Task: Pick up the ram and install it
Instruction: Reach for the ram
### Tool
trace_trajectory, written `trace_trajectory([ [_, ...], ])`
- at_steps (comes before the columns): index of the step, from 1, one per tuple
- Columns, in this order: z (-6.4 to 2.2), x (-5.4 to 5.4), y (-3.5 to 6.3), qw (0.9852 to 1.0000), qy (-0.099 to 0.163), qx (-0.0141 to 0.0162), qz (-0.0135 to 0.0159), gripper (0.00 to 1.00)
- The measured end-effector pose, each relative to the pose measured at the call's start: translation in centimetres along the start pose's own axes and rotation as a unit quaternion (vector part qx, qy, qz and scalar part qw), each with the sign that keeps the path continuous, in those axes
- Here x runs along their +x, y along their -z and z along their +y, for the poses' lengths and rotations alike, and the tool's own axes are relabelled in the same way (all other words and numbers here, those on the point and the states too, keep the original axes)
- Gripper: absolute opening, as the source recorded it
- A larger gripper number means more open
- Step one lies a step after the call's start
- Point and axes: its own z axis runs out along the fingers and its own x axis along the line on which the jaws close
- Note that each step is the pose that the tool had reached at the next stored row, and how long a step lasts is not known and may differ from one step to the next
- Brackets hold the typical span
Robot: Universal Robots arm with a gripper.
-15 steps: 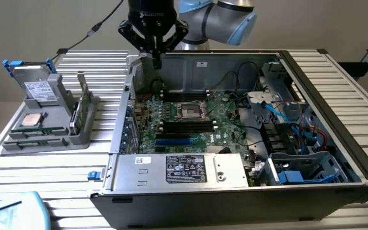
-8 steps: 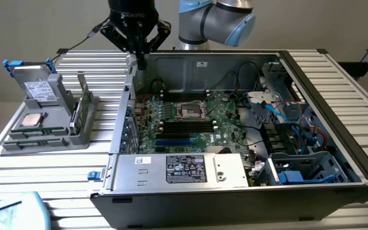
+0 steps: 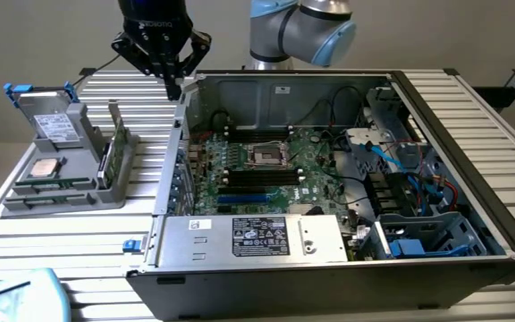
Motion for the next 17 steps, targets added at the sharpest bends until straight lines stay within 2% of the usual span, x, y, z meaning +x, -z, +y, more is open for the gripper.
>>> trace_trajectory([
  [4,-0.14,1.8,-0.29,1.0000,0.000,0.0002,0.0036,0.10],
  [10,-0.36,4.5,-0.85,0.9999,-0.001,0.0010,0.0137,0.10],
  [17,-0.62,7.7,-1.52,0.9995,-0.001,0.0021,0.0302,0.10],
])
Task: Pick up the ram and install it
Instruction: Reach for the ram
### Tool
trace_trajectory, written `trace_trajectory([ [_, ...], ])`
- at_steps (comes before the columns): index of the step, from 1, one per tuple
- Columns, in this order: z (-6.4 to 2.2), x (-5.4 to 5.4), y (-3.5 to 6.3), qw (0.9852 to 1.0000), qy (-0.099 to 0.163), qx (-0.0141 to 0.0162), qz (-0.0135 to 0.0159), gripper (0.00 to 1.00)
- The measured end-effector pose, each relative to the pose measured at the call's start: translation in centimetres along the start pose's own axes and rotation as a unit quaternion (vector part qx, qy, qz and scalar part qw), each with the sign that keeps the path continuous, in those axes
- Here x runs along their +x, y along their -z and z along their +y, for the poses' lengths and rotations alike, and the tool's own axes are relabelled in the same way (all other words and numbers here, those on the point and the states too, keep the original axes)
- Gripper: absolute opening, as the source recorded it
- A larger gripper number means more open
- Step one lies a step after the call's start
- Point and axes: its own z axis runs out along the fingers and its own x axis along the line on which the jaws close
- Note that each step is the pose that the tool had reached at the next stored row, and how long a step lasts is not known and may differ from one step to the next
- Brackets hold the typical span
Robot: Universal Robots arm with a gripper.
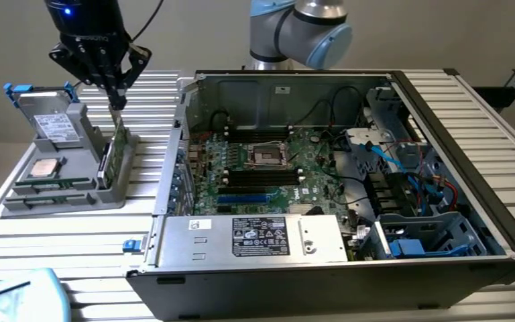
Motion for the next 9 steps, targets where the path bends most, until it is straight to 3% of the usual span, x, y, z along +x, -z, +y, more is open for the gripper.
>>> trace_trajectory([
  [6,-0.21,2.5,-0.59,0.9998,-0.001,0.0014,0.0190,0.10],
  [8,-0.31,3.5,-0.86,0.9997,-0.001,0.0018,0.0247,0.10],
  [9,-0.36,3.9,-1.01,0.9997,-0.001,0.0020,0.0263,0.10],
])
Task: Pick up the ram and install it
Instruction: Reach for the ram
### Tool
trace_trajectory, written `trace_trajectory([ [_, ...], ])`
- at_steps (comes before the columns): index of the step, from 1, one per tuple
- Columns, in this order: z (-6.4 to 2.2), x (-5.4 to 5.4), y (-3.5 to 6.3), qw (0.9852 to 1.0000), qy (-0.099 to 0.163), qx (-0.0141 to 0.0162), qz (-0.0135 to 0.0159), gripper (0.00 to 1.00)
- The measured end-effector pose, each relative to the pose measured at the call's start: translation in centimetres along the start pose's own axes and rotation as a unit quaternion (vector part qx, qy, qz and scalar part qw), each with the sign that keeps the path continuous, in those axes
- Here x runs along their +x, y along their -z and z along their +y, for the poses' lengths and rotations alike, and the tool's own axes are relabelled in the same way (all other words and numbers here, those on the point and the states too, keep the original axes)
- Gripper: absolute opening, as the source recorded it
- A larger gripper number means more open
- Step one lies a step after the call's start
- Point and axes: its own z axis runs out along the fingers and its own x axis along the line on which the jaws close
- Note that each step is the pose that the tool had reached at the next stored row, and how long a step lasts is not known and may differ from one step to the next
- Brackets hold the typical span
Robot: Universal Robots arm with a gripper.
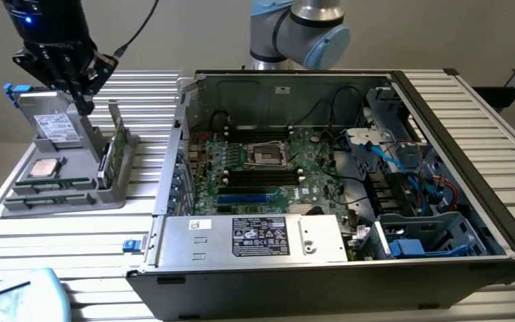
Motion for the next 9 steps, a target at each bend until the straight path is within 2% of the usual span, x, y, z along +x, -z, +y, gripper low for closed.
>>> trace_trajectory([
  [2,-0.12,0.9,-0.40,1.0000,0.000,0.0001,0.0012,0.10],
  [9,-0.61,3.5,-1.75,1.0000,0.001,0.0002,0.0013,0.10],
])
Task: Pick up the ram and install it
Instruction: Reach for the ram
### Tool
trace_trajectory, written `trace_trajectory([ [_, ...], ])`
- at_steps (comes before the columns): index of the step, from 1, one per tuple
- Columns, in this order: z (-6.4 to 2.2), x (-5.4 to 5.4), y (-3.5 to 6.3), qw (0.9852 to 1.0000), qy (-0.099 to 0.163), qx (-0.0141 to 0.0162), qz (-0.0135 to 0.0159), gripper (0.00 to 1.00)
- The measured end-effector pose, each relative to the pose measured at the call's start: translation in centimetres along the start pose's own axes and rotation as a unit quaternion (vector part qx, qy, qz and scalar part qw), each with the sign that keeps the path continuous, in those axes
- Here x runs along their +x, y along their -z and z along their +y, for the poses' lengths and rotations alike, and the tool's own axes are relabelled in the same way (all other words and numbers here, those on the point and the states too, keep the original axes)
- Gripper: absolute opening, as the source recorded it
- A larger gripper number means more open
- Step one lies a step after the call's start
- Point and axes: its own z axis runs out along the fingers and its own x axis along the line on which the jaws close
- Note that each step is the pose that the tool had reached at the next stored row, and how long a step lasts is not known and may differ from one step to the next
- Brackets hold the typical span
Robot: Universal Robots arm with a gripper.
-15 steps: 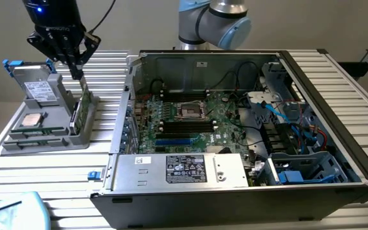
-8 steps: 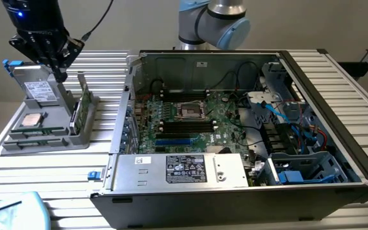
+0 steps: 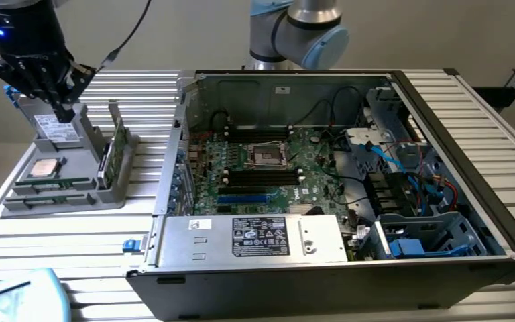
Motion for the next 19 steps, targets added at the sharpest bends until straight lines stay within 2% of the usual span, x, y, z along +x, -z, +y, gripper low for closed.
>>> trace_trajectory([
  [4,-0.22,0.8,-0.39,1.0000,0.005,0.0004,0.0002,0.10],
  [19,-0.61,1.7,-0.91,0.9987,0.050,0.0052,0.0020,0.10],
])
